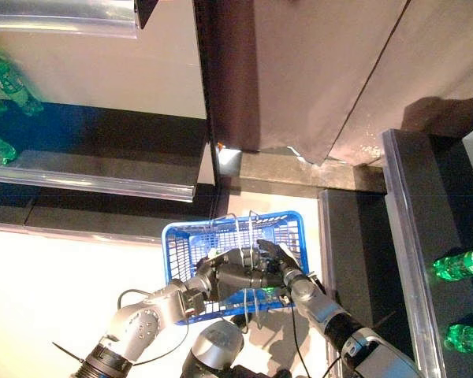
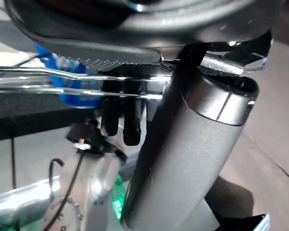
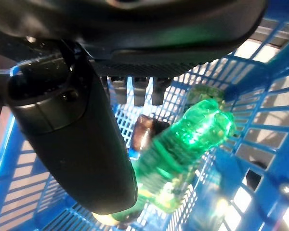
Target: Pick up the drink and place into the basket.
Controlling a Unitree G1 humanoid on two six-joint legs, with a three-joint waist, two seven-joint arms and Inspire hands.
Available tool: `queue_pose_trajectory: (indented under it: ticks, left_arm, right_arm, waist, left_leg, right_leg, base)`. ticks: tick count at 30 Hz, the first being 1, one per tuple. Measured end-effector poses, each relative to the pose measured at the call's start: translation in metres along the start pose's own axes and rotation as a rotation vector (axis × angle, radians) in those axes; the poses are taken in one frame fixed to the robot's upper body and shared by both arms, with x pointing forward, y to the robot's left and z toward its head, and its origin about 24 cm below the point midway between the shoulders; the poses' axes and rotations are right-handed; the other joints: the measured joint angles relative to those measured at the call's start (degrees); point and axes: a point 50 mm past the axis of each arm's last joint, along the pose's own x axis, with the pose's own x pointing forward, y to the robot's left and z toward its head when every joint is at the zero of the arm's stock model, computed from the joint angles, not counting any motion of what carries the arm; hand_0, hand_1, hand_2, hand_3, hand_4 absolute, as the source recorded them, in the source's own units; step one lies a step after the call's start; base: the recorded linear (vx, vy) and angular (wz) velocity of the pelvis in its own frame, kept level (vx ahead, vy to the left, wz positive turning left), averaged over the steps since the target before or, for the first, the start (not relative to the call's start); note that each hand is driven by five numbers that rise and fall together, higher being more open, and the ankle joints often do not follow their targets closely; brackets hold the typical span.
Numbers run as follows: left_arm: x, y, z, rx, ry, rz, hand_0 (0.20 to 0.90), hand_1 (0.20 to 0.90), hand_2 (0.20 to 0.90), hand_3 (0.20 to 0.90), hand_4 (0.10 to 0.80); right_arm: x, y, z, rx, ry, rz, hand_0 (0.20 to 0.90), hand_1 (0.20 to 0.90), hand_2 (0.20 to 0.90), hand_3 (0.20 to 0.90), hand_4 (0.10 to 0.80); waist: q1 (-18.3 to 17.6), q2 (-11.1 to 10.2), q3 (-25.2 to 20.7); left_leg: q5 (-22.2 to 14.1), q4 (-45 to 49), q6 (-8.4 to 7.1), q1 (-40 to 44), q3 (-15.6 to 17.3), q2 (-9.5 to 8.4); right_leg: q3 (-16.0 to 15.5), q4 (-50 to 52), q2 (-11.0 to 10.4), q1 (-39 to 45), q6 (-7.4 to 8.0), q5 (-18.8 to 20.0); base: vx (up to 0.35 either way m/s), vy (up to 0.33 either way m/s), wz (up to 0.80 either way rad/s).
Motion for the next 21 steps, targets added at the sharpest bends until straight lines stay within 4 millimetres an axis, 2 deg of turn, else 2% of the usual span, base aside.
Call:
queue_pose_trajectory:
  ticks: [4,8,13,16,18,19,20,21]
  left_arm:
    - [0.000,0.000,0.000,-0.001,0.000,0.000,0.300,0.300,0.300,0.200,0.100]
    - [0.001,0.000,0.001,-0.009,-0.007,0.013,0.300,0.300,0.300,0.200,0.100]
    - [0.000,0.003,0.004,0.003,-0.034,0.051,0.300,0.300,0.300,0.200,0.100]
    - [-0.003,0.018,0.007,-0.030,-0.107,0.139,0.300,0.300,0.300,0.200,0.100]
    - [-0.013,0.043,0.006,-0.097,-0.189,0.265,0.300,0.300,0.300,0.200,0.100]
    - [-0.015,0.050,0.004,-0.116,-0.205,0.294,0.300,0.300,0.300,0.200,0.100]
    - [-0.020,0.069,-0.004,-0.188,-0.241,0.391,0.300,0.300,0.300,0.200,0.100]
    - [-0.023,0.075,-0.009,-0.216,-0.253,0.425,0.300,0.300,0.300,0.200,0.100]
  right_arm:
    - [0.000,-0.001,0.010,0.016,-0.039,-0.022,0.900,0.900,0.900,0.900,0.800]
    - [-0.002,-0.002,0.031,0.057,-0.127,-0.059,0.900,0.900,0.900,0.900,0.800]
    - [-0.012,0.002,0.038,0.102,-0.185,-0.057,0.900,0.900,0.900,0.900,0.800]
    - [-0.024,0.004,0.047,0.150,-0.259,-0.036,0.900,0.900,0.900,0.900,0.800]
    - [-0.035,-0.001,0.052,0.215,-0.325,-0.005,0.900,0.900,0.900,0.900,0.800]
    - [-0.037,-0.003,0.053,0.220,-0.341,0.013,0.900,0.900,0.900,0.900,0.800]
    - [-0.043,-0.008,0.052,0.244,-0.374,0.066,0.900,0.900,0.900,0.900,0.800]
    - [-0.044,-0.009,0.052,0.249,-0.380,0.085,0.900,0.900,0.900,0.900,0.800]
  waist:
    - [0.0,0.0,0.0]
    - [-0.4,-0.1,0.0]
    - [-0.5,-0.2,-0.1]
    - [-3.2,-0.5,-0.4]
    - [-6.2,-1.8,-1.2]
    - [-6.8,-1.9,-1.6]
    - [-8.9,-3.0,-2.8]
    - [-9.5,-3.2,-3.3]
  left_leg:
    - [0.0,0.0,0.02,0.0,1.0,0.16]
    - [-0.1,-0.1,0.09,0.0,2.9,0.44]
    - [-0.1,-0.2,0.08,-0.2,6.0,0.94]
    - [-0.1,-0.2,0.11,-0.2,8.5,1.46]
    - [-0.1,-0.9,0.15,-0.2,11.3,2.49]
    - [-0.1,-1.1,0.14,-0.2,11.8,2.63]
    - [-0.2,-1.7,0.16,-0.1,14.0,3.38]
    - [-0.1,-2.0,0.16,-0.1,14.3,3.56]
  right_leg:
    - [0.8,-0.1,-0.1,-0.4,0.28,-0.2]
    - [2.3,-0.8,-0.1,-0.8,0.05,-0.5]
    - [5.4,-1.2,-0.1,-2.2,-0.14,-0.6]
    - [8.0,-1.2,0.0,-3.4,-0.73,-0.5]
    - [11.0,-1.3,0.4,-5.3,-1.12,0.3]
    - [11.4,-1.3,0.4,-5.5,-1.18,0.4]
    - [13.6,-1.6,0.6,-6.7,-1.34,0.9]
    - [14.3,-2.0,0.9,-6.9,-1.43,1.3]
  base:
    - [0.003,-0.033,-0.13]
    - [-0.013,-0.039,-0.24]
    - [-0.043,-0.040,-0.34]
    - [-0.054,-0.057,-0.44]
    - [-0.056,-0.077,-0.61]
    - [-0.058,-0.085,-0.71]
    - [-0.050,-0.075,-0.58]
    - [-0.046,-0.072,-0.69]
